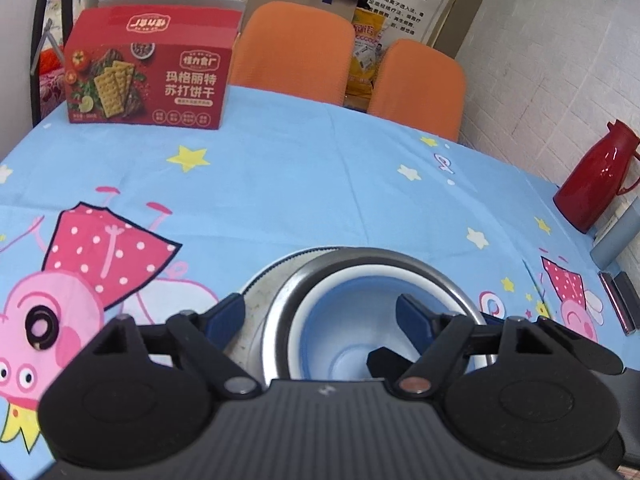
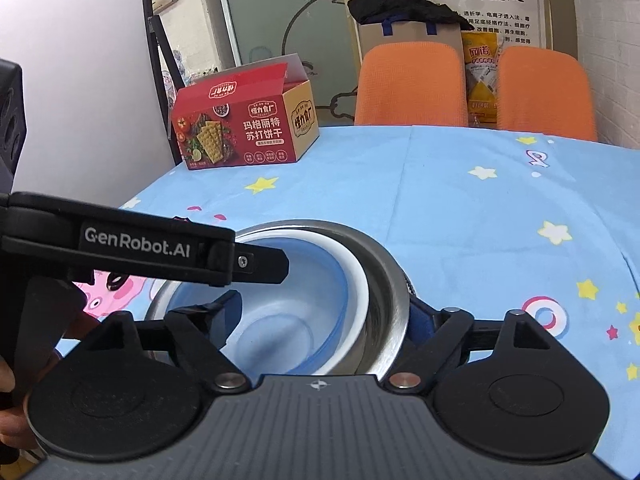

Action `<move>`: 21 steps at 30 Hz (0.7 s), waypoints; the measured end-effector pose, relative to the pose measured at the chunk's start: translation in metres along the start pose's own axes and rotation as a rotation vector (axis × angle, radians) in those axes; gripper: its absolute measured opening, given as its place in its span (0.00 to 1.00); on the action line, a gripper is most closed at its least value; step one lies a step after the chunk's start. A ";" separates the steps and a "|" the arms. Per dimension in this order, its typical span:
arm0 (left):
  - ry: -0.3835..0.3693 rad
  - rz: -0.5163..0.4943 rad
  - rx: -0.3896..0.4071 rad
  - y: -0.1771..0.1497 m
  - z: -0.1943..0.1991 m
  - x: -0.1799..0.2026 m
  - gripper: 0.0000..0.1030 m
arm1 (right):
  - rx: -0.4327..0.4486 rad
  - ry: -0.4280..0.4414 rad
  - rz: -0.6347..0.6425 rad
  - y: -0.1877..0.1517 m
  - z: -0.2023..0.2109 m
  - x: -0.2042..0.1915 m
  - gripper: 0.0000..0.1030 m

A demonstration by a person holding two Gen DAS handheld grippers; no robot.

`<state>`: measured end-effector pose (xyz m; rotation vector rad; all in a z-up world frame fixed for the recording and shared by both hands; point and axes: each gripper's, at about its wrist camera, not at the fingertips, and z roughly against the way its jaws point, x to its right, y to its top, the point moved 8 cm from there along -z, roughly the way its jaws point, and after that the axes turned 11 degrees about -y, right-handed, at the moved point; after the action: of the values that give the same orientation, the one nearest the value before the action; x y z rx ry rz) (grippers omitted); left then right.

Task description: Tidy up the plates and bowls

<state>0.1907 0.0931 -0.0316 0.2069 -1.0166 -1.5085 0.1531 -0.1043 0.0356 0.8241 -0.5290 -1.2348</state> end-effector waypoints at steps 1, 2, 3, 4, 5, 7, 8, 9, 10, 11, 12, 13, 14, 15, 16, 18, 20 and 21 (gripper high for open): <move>0.000 0.010 0.015 0.002 0.002 0.000 0.76 | 0.018 -0.007 -0.006 0.002 0.003 0.002 1.00; 0.005 0.019 0.030 0.004 0.005 0.000 0.76 | 0.038 -0.015 -0.018 0.005 0.007 0.005 1.00; 0.011 0.027 0.046 0.006 0.007 0.001 0.76 | 0.059 -0.020 -0.036 0.009 0.011 0.011 1.00; 0.014 0.031 0.061 0.009 0.009 0.002 0.76 | 0.073 -0.023 -0.052 0.011 0.014 0.016 1.00; 0.014 0.031 0.072 0.011 0.011 0.003 0.76 | 0.083 -0.033 -0.069 0.014 0.018 0.023 1.00; 0.013 0.036 0.086 0.014 0.011 0.008 0.76 | 0.089 -0.063 -0.089 0.015 0.023 0.038 1.00; 0.009 0.035 0.092 0.015 0.011 0.012 0.76 | 0.089 -0.088 -0.096 0.014 0.024 0.048 1.00; 0.005 0.035 0.098 0.017 0.010 0.015 0.76 | 0.086 -0.108 -0.104 0.012 0.025 0.056 1.00; 0.005 0.036 0.106 0.017 0.010 0.018 0.76 | 0.081 -0.128 -0.116 0.009 0.026 0.065 1.00; 0.007 0.034 0.116 0.018 0.010 0.021 0.76 | 0.073 -0.145 -0.130 0.006 0.027 0.074 1.00; 0.018 0.031 0.124 0.018 0.010 0.024 0.77 | 0.061 -0.162 -0.143 0.002 0.027 0.081 1.00; 0.037 0.026 0.134 0.018 0.011 0.027 0.77 | 0.047 -0.176 -0.157 -0.002 0.027 0.088 1.00; 0.056 0.017 0.146 0.017 0.013 0.030 0.77 | 0.038 -0.184 -0.167 -0.006 0.028 0.093 1.00; 0.068 0.005 0.159 0.017 0.015 0.035 0.77 | 0.033 -0.186 -0.176 -0.009 0.030 0.097 1.00; 0.072 -0.009 0.171 0.017 0.019 0.040 0.77 | 0.035 -0.187 -0.181 -0.010 0.033 0.100 1.00; 0.094 -0.047 0.201 0.015 0.028 0.053 0.78 | 0.043 -0.190 -0.173 -0.011 0.040 0.100 1.00; 0.096 -0.082 0.238 0.011 0.038 0.066 0.79 | 0.053 -0.193 -0.158 -0.012 0.047 0.098 1.00; 0.078 -0.093 0.255 0.008 0.043 0.074 0.79 | 0.059 -0.195 -0.158 -0.013 0.052 0.097 1.00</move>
<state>0.1507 0.0496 0.0302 0.4964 -1.1481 -1.4396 0.1328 -0.2124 0.0494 0.8120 -0.6702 -1.4598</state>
